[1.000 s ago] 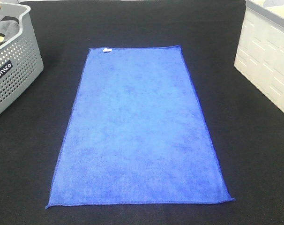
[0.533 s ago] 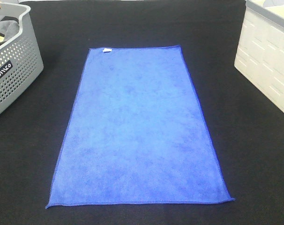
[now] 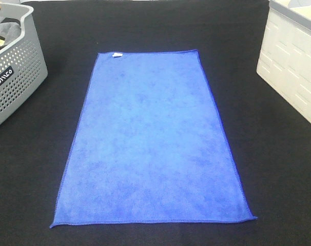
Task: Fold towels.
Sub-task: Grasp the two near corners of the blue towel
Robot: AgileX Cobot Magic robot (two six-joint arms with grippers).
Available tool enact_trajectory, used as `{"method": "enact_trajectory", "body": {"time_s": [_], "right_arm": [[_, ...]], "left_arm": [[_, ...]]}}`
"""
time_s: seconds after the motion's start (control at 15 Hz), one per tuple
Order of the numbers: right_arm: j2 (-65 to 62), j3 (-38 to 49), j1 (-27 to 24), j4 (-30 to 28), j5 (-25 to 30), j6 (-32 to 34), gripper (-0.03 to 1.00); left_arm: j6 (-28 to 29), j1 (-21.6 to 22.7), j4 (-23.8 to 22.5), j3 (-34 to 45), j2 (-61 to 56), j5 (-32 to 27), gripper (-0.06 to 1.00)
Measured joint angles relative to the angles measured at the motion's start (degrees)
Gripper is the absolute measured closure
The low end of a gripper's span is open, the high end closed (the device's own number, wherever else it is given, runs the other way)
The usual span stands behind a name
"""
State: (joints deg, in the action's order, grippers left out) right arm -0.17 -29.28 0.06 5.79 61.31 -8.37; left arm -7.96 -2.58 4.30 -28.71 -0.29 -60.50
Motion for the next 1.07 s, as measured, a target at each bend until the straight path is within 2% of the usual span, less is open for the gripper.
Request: {"method": "enact_trajectory", "body": {"time_s": [0.8, 0.87, 1.07], "right_arm": [[0.06, 0.00, 0.00, 0.00, -0.46, 0.63, 0.09], [0.63, -0.11, 0.00, 0.00, -1.72, 1.89, 0.09], [7.91, -0.69, 0.00, 0.29, -6.59, 4.64, 0.09]], "left_arm": [[0.46, 0.00, 0.34, -0.11, 0.00, 0.23, 0.19], [1.15, 0.00, 0.52, -0.52, 0.17, 1.43, 0.19], [5.79, 0.00, 3.04, -0.63, 3.84, 11.63, 0.19]]}}
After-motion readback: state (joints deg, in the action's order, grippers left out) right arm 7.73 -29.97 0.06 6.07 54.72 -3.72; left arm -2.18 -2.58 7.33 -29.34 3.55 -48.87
